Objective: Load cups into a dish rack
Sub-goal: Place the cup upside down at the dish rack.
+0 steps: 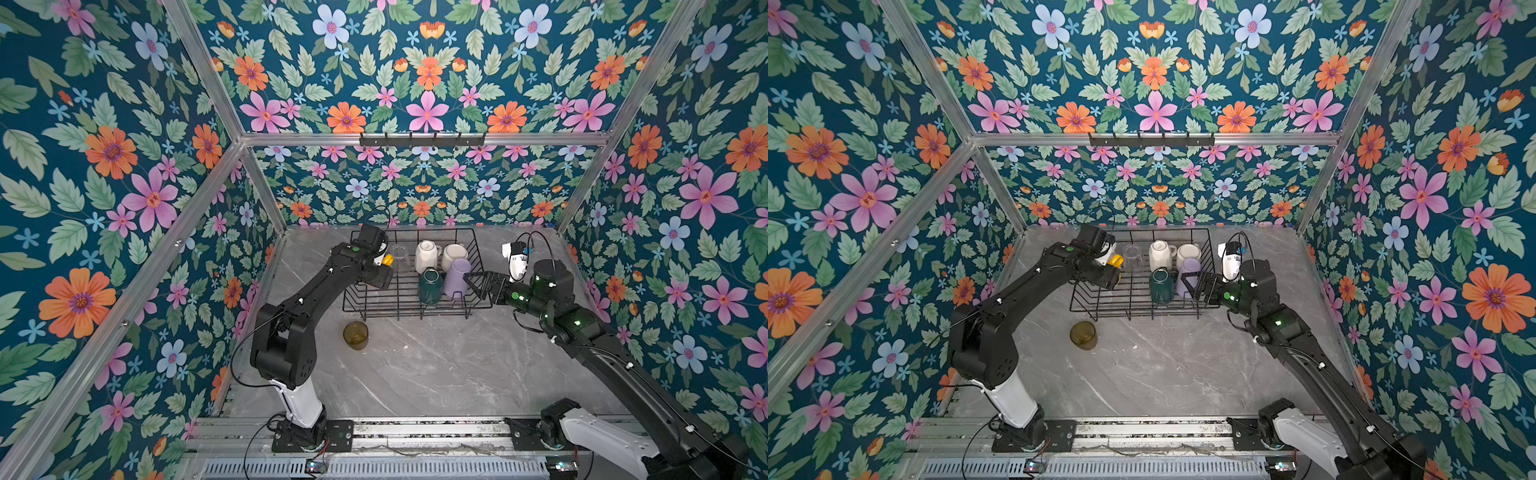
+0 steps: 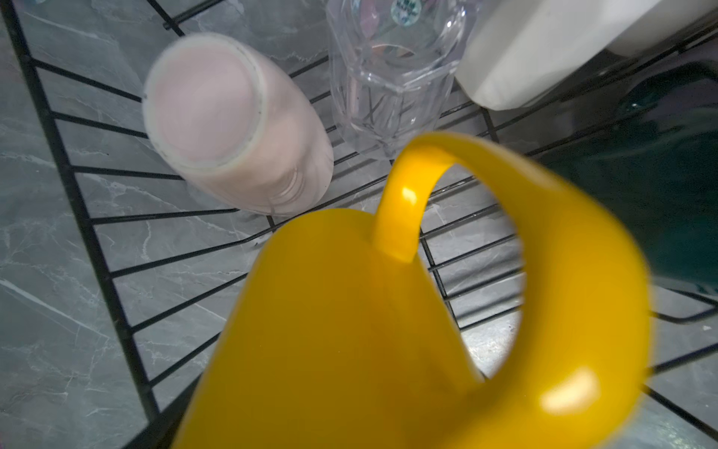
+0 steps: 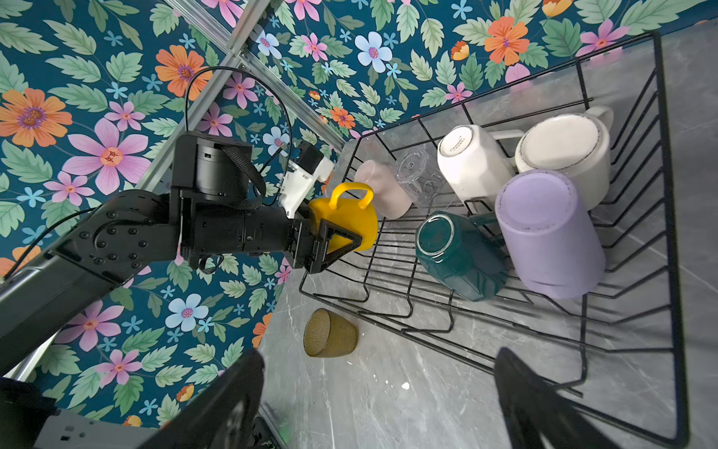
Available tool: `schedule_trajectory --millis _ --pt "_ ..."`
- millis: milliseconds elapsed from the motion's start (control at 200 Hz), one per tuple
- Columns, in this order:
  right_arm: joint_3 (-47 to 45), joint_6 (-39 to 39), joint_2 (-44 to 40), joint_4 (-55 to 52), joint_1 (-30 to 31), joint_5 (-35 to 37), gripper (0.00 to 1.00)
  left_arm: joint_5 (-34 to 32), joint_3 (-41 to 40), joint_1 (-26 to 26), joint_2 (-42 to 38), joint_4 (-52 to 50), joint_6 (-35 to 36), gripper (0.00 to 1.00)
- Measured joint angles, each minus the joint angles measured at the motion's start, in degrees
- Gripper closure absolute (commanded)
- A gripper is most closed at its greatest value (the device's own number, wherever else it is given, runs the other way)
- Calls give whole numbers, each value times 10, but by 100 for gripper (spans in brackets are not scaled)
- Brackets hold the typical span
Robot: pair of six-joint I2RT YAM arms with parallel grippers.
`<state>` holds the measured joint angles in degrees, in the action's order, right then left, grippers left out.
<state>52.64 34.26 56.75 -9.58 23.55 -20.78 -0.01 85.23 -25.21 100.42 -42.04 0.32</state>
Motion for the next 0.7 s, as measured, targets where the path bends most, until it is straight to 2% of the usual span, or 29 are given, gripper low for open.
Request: schedule_trajectory --millis 700 --pt "-3 -2 3 -2 0 2 8 -29 3 0 93 -5 0 100"
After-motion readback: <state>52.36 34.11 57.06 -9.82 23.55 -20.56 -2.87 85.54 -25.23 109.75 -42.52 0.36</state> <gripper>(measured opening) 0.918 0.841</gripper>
